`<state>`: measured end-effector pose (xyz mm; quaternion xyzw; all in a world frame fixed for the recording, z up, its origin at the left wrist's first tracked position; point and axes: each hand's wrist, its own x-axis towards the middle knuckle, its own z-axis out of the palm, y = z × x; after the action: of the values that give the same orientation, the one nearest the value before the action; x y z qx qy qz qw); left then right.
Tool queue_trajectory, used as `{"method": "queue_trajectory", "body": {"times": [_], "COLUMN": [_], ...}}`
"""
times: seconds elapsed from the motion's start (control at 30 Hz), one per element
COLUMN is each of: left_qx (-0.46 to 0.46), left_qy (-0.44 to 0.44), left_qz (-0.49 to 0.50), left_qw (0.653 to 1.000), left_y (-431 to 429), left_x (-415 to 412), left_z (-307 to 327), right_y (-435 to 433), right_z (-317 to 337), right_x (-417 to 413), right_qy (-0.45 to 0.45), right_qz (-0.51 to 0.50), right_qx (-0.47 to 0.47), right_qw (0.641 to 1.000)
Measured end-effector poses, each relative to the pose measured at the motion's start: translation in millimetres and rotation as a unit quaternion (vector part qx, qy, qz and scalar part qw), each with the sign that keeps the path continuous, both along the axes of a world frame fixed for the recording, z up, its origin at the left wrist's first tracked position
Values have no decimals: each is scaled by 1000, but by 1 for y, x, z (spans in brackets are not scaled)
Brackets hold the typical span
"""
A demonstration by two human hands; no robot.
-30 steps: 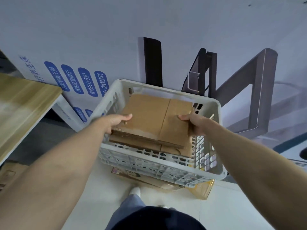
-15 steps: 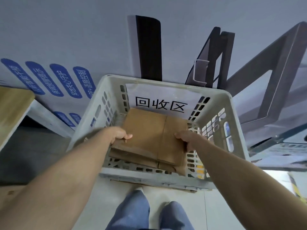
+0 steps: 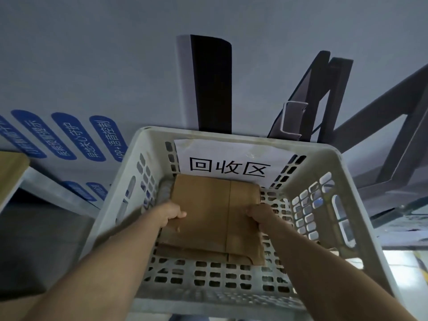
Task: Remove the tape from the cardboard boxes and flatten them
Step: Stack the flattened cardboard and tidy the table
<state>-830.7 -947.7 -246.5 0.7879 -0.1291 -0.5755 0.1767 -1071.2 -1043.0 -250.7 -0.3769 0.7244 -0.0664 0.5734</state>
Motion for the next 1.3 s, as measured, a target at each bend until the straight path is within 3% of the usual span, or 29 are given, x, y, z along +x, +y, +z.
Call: {"method": "queue_trajectory", "body": {"times": [0.1,0.13,0.27,0.37,0.47,0.57,0.67,0.77,0.9,1.1,1.3], "left_qx": [-7,-5,29,29,18,-37,-147,-258,-336,-334,-327], "left_qy": [-32,-50,-181,-253,-284,-279,-295,-360,-476,-632,-716], "left_qz": [-18,-30,-119,-156,-209,-220,-228,-258,-271,-278,-234], "left_qw": [999,998,976,954,936,934,916,858,766,641,571], "left_y": [-3,-4,-5,-3,-4,-8,-11,-2,32,121,215], "left_x": [-2,-4,-12,-15,-12,-11,-16,-25,-37,-56,-67], "left_z": [-5,-7,-2,15,40,78,127,184,259,347,402], "right_y": [0,0,7,6,3,-2,1,13,51,128,204], "right_z": [8,8,12,30,63,109,165,222,292,366,422], "right_x": [6,6,7,11,14,22,34,48,49,28,27], "right_qy": [71,117,187,252,257,296,308,335,374,326,270], "right_qz": [62,133,250,268,279,318,381,440,458,456,450], "right_qx": [-8,-19,-64,-101,-150,-200,-273,-349,-476,-591,-665], "right_qw": [995,984,948,924,913,878,828,757,651,579,532]}}
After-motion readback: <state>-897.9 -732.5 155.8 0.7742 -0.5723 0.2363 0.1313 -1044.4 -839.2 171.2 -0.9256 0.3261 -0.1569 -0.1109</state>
